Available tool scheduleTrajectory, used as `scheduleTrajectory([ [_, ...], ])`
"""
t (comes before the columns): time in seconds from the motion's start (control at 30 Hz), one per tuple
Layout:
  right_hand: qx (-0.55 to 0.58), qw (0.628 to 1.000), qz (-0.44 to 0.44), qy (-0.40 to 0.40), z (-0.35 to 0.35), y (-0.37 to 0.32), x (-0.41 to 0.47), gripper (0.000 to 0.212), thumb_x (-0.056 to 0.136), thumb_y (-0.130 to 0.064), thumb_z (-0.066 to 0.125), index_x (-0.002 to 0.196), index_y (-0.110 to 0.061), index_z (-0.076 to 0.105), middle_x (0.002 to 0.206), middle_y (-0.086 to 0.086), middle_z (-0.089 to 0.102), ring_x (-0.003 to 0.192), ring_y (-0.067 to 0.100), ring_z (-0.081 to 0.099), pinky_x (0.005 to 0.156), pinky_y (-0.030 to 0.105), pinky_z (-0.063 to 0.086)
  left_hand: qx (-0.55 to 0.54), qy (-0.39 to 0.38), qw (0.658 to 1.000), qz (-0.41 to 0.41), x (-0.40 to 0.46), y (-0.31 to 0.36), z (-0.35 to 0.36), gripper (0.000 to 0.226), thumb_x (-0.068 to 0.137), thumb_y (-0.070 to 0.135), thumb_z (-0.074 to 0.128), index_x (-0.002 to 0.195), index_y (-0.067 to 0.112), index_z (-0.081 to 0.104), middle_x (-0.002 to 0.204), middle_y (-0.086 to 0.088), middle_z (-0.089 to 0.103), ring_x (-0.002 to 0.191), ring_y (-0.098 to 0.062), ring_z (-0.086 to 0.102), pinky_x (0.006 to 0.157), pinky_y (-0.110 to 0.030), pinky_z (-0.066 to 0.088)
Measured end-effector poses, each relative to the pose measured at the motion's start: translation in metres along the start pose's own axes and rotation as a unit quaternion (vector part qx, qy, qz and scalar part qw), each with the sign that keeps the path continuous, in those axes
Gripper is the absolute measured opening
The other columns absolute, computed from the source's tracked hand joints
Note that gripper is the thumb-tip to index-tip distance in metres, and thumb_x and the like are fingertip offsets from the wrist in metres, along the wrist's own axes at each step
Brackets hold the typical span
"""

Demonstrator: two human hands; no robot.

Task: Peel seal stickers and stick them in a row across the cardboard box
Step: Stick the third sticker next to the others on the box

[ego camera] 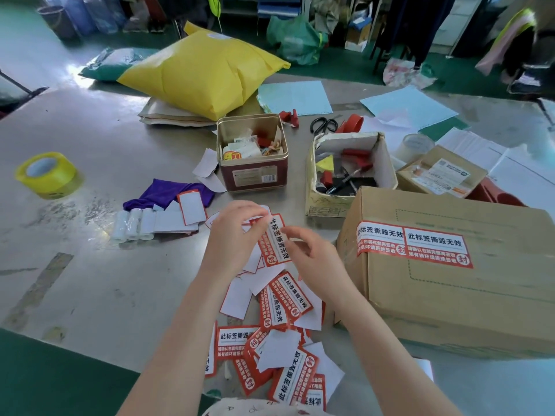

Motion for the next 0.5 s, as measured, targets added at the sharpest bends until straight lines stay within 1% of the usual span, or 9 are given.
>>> scheduleTrajectory([
  [0.07,0.015,1.0,-0.024,0.008,-0.007,-0.007,-0.003,0.034,0.098,-0.023,0.045,0.131,-0.024,0.05,0.129,-0.008,0.058,0.113,0.008,0.057,0.089,0.027,0.051,0.013,0.015,1.0,0.014,0.001,0.01,-0.006,0.02,0.086,0.025,0.062,0.103,0.016,0.07,0.113,0.0,0.062,0.096,0.0,0.045,0.075,-0.008,0.031],
  [0.1,0.027,0.999,-0.037,0.017,-0.012,-0.009,-0.004,0.032,0.097,-0.022,0.046,0.128,-0.024,0.052,0.122,-0.01,0.06,0.107,0.004,0.058,0.088,0.023,0.05,0.011,0.027,0.999,0.025,0.002,0.015,-0.008,0.017,0.086,0.023,0.063,0.098,0.014,0.07,0.108,0.0,0.063,0.096,-0.002,0.047,0.076,-0.012,0.032],
  [0.17,0.047,0.997,-0.054,0.037,-0.025,-0.012,-0.007,0.029,0.096,-0.021,0.048,0.124,-0.026,0.053,0.11,-0.016,0.06,0.096,-0.004,0.057,0.079,0.012,0.047,0.004,0.047,0.998,0.049,0.001,0.026,-0.013,0.012,0.086,0.021,0.064,0.09,0.013,0.07,0.101,-0.001,0.063,0.092,-0.005,0.05,0.074,-0.011,0.033],
  [0.2,0.055,0.996,-0.058,0.046,-0.031,-0.013,-0.008,0.029,0.096,-0.019,0.048,0.124,-0.025,0.053,0.108,-0.017,0.061,0.096,-0.005,0.057,0.077,0.011,0.047,0.0,0.055,0.997,0.058,0.0,0.03,-0.014,0.011,0.086,0.021,0.063,0.089,0.013,0.069,0.099,0.0,0.063,0.09,-0.004,0.049,0.071,-0.008,0.033],
  [0.3,0.101,0.989,-0.064,0.083,-0.057,-0.012,-0.015,0.027,0.095,-0.015,0.05,0.121,-0.022,0.054,0.111,-0.008,0.066,0.1,0.004,0.063,0.083,0.023,0.054,-0.03,0.085,0.993,0.074,-0.004,0.049,-0.017,0.011,0.088,0.021,0.061,0.089,0.012,0.067,0.096,-0.001,0.062,0.087,-0.004,0.048,0.074,0.0,0.035],
  [0.33,0.125,0.986,-0.062,0.093,-0.066,-0.011,-0.018,0.026,0.094,-0.015,0.051,0.12,-0.02,0.055,0.111,-0.006,0.067,0.099,0.005,0.064,0.082,0.025,0.055,-0.06,0.096,0.991,0.066,-0.007,0.055,-0.017,0.01,0.088,0.022,0.06,0.089,0.014,0.066,0.096,-0.002,0.063,0.087,-0.005,0.051,0.075,-0.001,0.038],
  [0.4,0.163,0.978,-0.063,0.112,-0.083,-0.008,-0.027,0.026,0.093,-0.02,0.054,0.119,-0.019,0.057,0.109,-0.006,0.069,0.096,0.004,0.065,0.078,0.022,0.056,-0.156,0.116,0.981,0.011,-0.016,0.068,-0.017,0.009,0.089,0.027,0.059,0.091,0.02,0.065,0.094,0.0,0.067,0.089,-0.008,0.06,0.079,-0.013,0.047],
  [0.43,0.172,0.975,-0.069,0.121,-0.092,-0.006,-0.033,0.026,0.092,-0.024,0.056,0.118,-0.021,0.057,0.107,-0.008,0.069,0.094,0.002,0.066,0.075,0.018,0.055,-0.21,0.122,0.97,-0.03,-0.021,0.077,-0.013,0.01,0.089,0.028,0.058,0.093,0.022,0.066,0.093,0.002,0.068,0.089,-0.009,0.063,0.08,-0.021,0.052],
  [0.5,0.188,0.97,-0.067,0.141,-0.103,-0.001,-0.041,0.026,0.091,-0.031,0.056,0.116,-0.022,0.059,0.101,-0.01,0.07,0.084,-0.002,0.066,0.067,0.011,0.052,-0.306,0.116,0.938,-0.115,-0.033,0.089,-0.005,0.011,0.089,0.027,0.059,0.094,0.022,0.067,0.09,0.005,0.07,0.089,-0.01,0.066,0.079,-0.028,0.054],
])
Point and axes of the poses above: each hand's wrist, its own x-axis towards the middle knuckle, its own z-axis out of the palm, y = z × x, the point moved 4 cm from there along x, towards the middle knuckle
